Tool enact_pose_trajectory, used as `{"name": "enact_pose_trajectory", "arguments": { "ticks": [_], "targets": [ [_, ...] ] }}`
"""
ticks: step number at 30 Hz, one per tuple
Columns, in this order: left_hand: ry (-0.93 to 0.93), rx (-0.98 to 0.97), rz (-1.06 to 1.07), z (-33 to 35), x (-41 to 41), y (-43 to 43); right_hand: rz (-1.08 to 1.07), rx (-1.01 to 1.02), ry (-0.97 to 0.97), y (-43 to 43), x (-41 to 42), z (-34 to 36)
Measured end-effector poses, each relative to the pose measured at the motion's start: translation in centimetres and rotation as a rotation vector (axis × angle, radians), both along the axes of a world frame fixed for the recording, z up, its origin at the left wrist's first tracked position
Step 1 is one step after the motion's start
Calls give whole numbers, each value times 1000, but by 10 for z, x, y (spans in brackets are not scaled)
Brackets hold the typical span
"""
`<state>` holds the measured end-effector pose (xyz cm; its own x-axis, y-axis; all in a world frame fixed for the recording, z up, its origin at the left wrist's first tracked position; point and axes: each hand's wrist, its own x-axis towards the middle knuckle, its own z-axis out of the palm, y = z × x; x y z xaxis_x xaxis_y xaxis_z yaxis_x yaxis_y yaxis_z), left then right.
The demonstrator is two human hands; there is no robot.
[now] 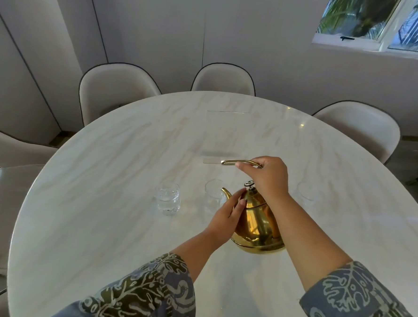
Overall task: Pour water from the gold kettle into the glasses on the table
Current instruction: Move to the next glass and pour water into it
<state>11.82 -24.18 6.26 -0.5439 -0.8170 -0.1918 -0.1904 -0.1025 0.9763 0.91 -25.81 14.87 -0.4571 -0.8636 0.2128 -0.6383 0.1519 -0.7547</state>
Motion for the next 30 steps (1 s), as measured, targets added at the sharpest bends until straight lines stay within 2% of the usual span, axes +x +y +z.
{"name": "enact_pose_trajectory", "arguments": {
  "ticks": [30],
  "targets": [
    [88,78,36,17,-5,3,46,141,102,-15,7,21]
  ]
}}
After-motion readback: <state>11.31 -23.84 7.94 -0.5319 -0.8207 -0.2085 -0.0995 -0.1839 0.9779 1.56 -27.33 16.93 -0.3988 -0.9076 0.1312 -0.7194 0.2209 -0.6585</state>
